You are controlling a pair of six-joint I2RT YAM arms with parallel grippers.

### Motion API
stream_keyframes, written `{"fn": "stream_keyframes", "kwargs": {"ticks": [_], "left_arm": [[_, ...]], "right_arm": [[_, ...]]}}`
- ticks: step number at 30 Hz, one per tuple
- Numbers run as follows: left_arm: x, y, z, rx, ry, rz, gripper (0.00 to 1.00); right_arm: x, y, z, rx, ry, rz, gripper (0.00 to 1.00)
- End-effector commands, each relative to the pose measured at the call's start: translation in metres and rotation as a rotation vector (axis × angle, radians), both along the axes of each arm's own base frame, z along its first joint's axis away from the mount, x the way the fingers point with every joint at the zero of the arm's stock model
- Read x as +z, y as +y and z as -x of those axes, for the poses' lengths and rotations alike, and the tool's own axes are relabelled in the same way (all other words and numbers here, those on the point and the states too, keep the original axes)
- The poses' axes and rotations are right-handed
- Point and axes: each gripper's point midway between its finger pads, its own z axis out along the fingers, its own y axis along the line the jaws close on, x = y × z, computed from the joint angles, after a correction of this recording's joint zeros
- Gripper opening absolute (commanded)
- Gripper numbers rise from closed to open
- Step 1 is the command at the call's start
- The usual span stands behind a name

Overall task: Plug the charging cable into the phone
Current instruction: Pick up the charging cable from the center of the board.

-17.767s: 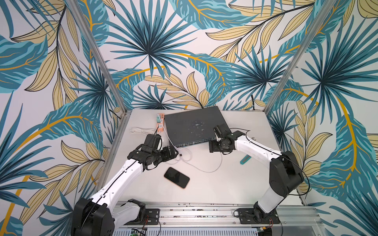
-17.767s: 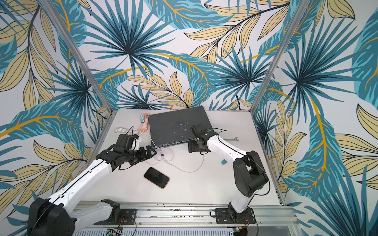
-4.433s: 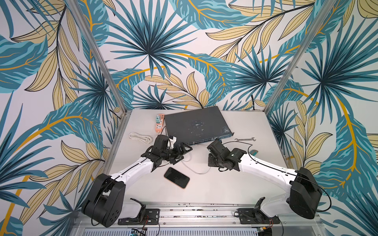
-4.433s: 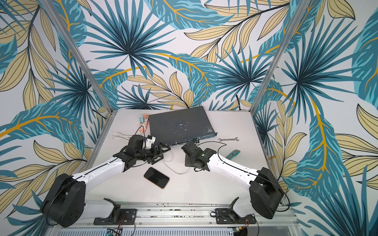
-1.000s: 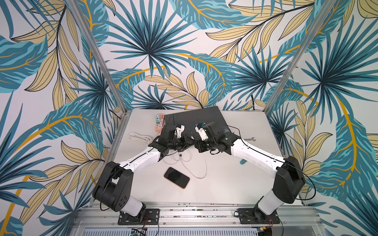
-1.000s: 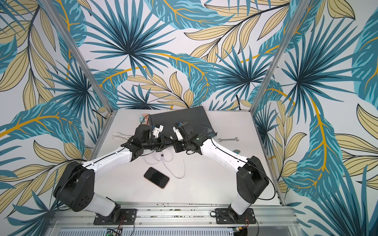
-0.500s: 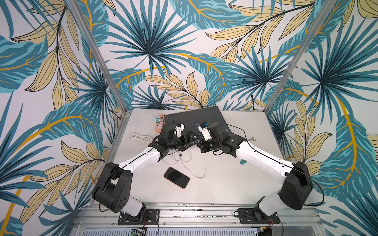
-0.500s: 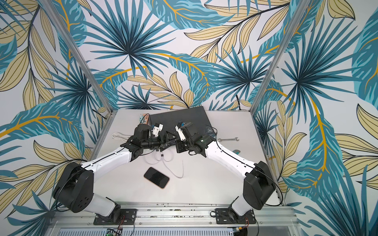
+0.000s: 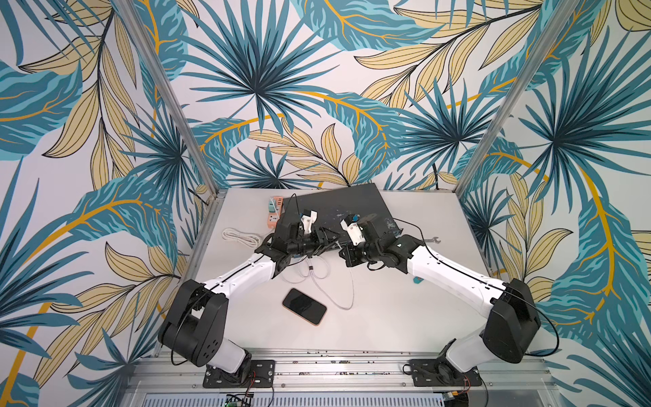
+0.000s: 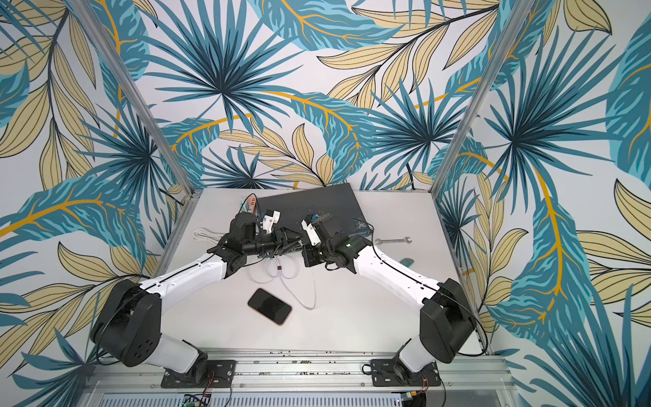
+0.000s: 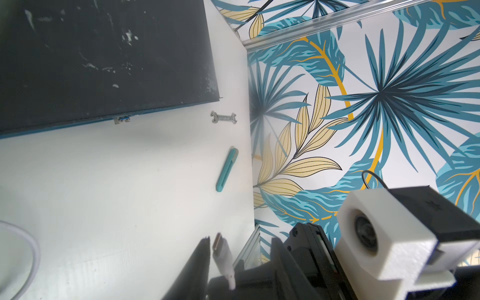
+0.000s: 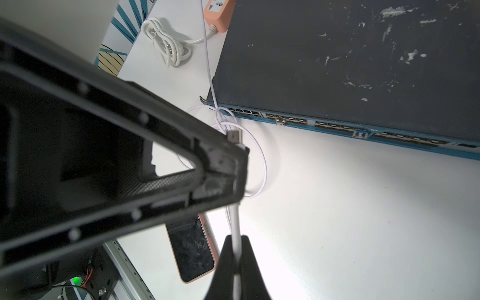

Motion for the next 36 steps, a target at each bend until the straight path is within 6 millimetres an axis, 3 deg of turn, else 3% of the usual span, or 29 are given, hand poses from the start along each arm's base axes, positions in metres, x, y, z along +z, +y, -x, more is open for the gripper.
{"fn": "stream_keyframes", "kwargs": {"ticks": [1, 4, 9, 13, 18, 25, 36], "left_arm": [[0.007, 0.0, -0.004, 0.0, -0.037, 0.012, 0.31], [0.006, 0.002, -0.005, 0.005, -0.036, 0.012, 0.17], [0.006, 0.002, -0.004, 0.002, -0.033, 0.008, 0.01], [0.005, 0.003, -0.003, -0.002, -0.035, -0.008, 0.0], [0.006, 0.005, 0.0, -0.003, -0.04, -0.026, 0.0], [0.01, 0.009, 0.004, 0.006, -0.05, -0.04, 0.0], [0.013, 0.012, 0.009, 0.014, -0.055, -0.039, 0.0]], "right_arm": [[0.002, 0.0, 0.004, 0.011, -0.002, -0.019, 0.0], [0.001, 0.0, 0.004, 0.012, 0.001, -0.018, 0.0], [0.003, 0.0, 0.004, 0.012, -0.001, -0.026, 0.0], [0.007, 0.0, 0.003, 0.002, -0.01, -0.029, 0.02], [0.01, -0.001, -0.005, -0.017, -0.039, -0.01, 0.22], [0.014, 0.006, -0.017, -0.007, -0.067, 0.023, 0.23], [0.006, 0.009, -0.018, 0.004, -0.052, 0.035, 0.23]]}}
